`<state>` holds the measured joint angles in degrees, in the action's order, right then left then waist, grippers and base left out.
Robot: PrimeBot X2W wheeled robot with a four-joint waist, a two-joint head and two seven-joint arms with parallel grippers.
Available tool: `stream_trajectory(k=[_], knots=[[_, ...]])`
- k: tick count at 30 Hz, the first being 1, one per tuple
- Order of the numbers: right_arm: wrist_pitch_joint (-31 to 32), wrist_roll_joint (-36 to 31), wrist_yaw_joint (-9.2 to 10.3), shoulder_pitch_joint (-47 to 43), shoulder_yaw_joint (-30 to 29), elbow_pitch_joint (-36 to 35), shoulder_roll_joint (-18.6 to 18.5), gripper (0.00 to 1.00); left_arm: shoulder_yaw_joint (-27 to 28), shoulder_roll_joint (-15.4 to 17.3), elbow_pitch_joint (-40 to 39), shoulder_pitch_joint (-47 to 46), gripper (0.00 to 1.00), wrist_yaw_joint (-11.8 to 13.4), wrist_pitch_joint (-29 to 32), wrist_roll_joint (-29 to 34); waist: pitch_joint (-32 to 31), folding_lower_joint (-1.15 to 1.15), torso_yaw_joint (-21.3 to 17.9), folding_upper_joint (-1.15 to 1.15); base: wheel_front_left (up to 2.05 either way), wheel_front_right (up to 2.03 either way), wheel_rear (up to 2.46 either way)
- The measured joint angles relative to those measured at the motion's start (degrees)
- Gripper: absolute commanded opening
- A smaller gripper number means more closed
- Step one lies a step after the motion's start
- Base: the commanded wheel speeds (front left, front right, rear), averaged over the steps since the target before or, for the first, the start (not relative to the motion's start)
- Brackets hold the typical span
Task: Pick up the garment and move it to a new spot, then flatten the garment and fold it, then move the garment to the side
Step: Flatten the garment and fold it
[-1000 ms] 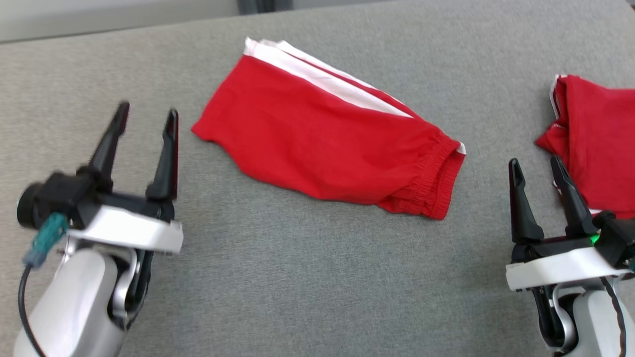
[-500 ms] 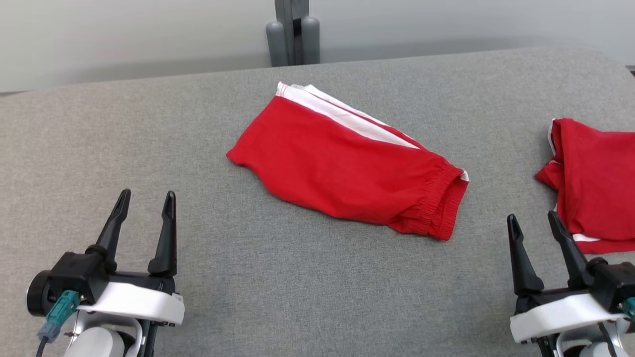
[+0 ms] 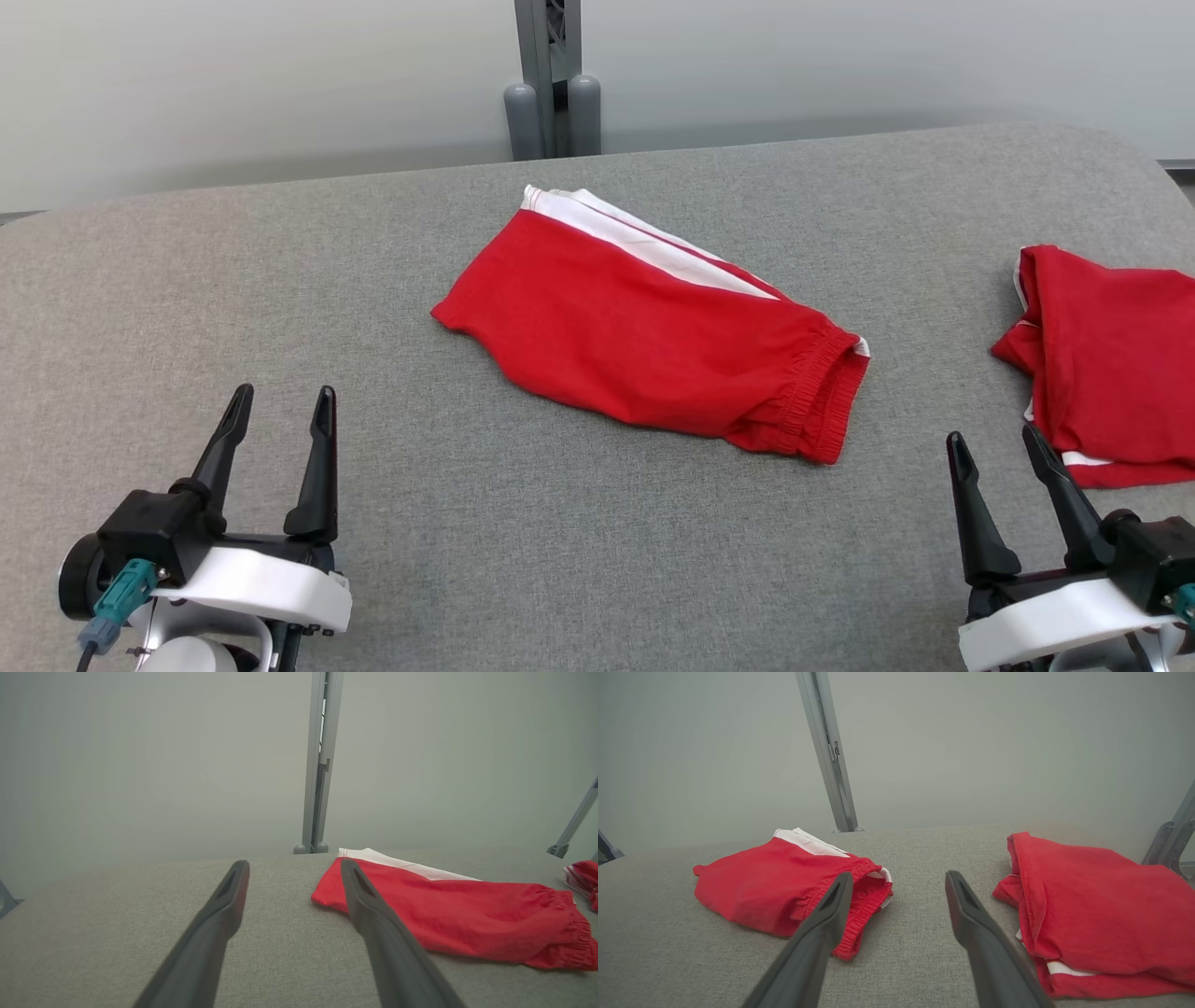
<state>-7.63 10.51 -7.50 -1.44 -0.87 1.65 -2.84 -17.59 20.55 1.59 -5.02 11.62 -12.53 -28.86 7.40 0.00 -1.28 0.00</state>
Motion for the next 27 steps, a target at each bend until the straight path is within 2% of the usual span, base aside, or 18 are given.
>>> stream_trajectory(k=[8, 11, 18, 27], knots=[[0.03, 0.52, 0.0, 0.13, 0.55, -0.4, 0.0, 1.0, -0.86, 0.13, -0.53, -1.13, 1.0, -0.05, 1.43, -0.04, 0.78, 0.0, -0.15, 0.0, 0.0, 0.0, 0.0], [-0.01, 0.78, 0.0, 0.93, 0.81, -0.44, 0.0, 1.0, -1.76, 0.08, 0.16, -4.19, 1.0, -1.33, 2.83, -0.11, 1.65, 0.0, -0.22, 0.0, 0.0, 0.0, 0.0], [-0.31, 1.22, 0.0, 3.47, 2.71, -0.42, 0.0, 1.0, -4.92, -0.73, 8.4, -16.93, 1.0, -7.25, 8.18, -1.21, 4.72, 0.0, -1.53, 0.0, 0.0, 0.0, 0.0], [-2.7, 3.35, 0.0, 6.51, 4.72, 2.05, 0.01, 1.0, -6.94, -2.41, 29.3, -31.24, 1.0, -15.04, 15.8, -4.86, 9.49, 0.0, -6.38, 0.0, 0.0, 0.0, 0.0]])
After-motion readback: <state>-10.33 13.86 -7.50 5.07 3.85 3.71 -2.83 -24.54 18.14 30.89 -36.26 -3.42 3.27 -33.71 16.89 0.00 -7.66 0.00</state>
